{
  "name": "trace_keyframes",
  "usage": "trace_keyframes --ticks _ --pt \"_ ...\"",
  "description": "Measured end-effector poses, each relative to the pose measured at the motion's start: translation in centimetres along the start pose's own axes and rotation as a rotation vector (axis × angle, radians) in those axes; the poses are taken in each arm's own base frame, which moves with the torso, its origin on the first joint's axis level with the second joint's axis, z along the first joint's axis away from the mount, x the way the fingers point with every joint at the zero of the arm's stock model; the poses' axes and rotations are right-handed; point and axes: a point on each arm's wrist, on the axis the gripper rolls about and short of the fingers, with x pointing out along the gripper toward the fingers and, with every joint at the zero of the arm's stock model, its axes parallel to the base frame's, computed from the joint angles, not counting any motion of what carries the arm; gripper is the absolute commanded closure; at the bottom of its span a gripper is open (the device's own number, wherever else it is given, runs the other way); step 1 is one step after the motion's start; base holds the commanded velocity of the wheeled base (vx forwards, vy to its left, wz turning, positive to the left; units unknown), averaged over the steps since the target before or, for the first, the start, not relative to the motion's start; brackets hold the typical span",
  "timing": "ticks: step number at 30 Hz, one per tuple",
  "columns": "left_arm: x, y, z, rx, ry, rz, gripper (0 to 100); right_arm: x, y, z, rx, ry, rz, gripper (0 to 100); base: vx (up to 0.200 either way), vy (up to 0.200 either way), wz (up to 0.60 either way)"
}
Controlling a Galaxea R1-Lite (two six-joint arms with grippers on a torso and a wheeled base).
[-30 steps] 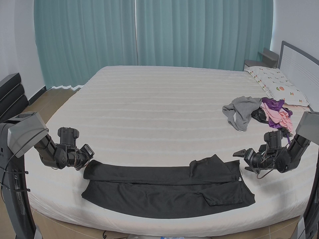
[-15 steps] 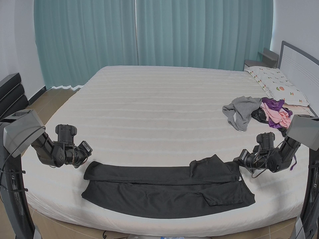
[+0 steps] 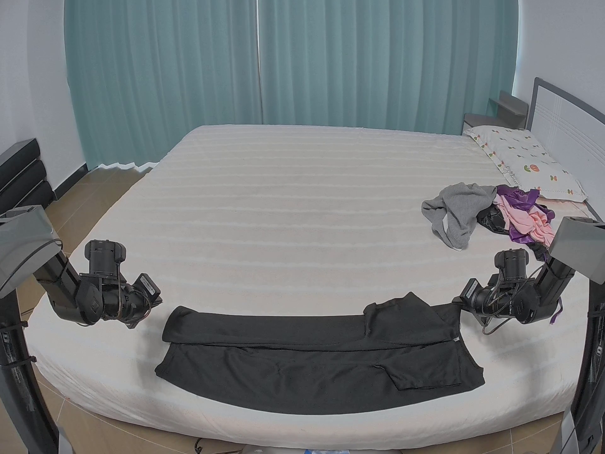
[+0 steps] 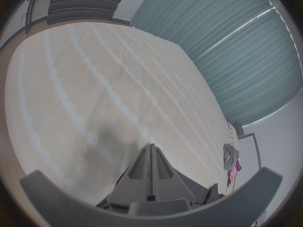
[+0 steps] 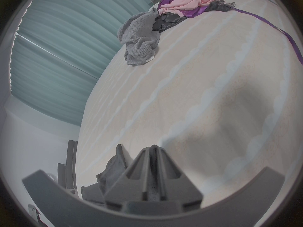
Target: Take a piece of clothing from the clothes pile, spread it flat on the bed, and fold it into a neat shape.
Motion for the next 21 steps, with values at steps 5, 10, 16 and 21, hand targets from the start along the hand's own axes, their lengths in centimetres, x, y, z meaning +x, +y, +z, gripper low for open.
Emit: trace_keyframes --ticks 5,10,16,21 --pt "-1.3 0.5 -0.8 -0.004 0.018 -0.002 100 -0.4 0.1 0.1 0.007 -0.003 0.005 0 0.000 0.000 0.00" --pt "-2.4 1.3 -1.9 -0.006 0.044 -0.011 100 -1.2 0.1 0.0 0.044 0.002 0.010 0 0.000 0.000 0.00" --pt "-3.3 2.2 -3.1 -0.004 0.052 -0.020 100 -2.7 -0.2 -0.6 0.075 0.013 0.029 0 -0.167 0.000 0.00" --pt "-3.6 2.8 -3.9 -0.001 0.063 -0.013 100 -3.6 -0.2 -0.9 0.075 -0.034 0.081 0 0.000 0.000 0.00"
